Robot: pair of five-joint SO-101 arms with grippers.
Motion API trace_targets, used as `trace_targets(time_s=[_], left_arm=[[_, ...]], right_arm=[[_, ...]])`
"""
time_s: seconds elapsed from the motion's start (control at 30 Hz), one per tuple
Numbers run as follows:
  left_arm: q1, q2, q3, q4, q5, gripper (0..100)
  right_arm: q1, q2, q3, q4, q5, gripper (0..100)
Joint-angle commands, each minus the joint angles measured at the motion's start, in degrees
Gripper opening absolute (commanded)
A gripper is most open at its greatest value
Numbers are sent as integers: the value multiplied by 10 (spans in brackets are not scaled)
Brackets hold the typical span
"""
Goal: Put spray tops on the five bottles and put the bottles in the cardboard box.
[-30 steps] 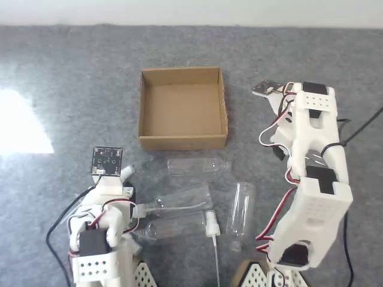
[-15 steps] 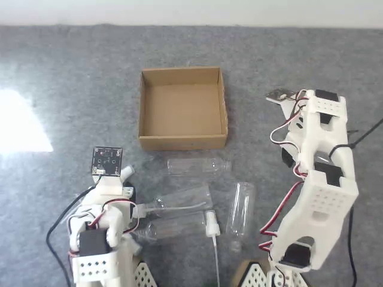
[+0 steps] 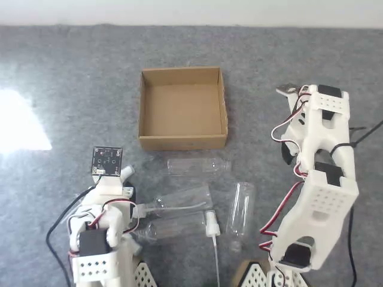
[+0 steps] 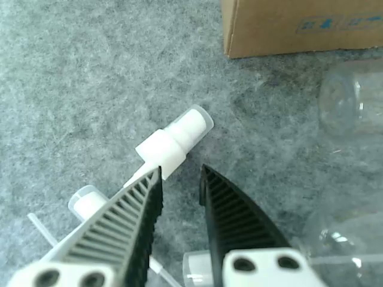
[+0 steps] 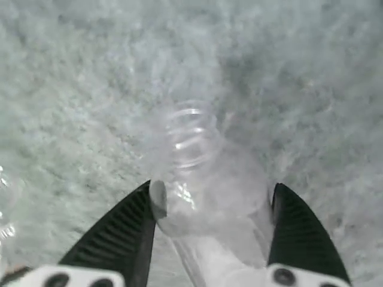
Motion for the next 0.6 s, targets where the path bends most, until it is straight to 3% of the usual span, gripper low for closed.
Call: trace_targets(time_s=[0.0,0.4,0.57], left_arm=[[1,-10,-5,3,7,98],[1,-10,-5,3,7,98],[1,-10,-5,3,7,98]], right_arm=[[-19,-13,-28,9,-53,214],[-73,-7,-27,14,-113,221],[-92,-7,-27,18,-113,347]])
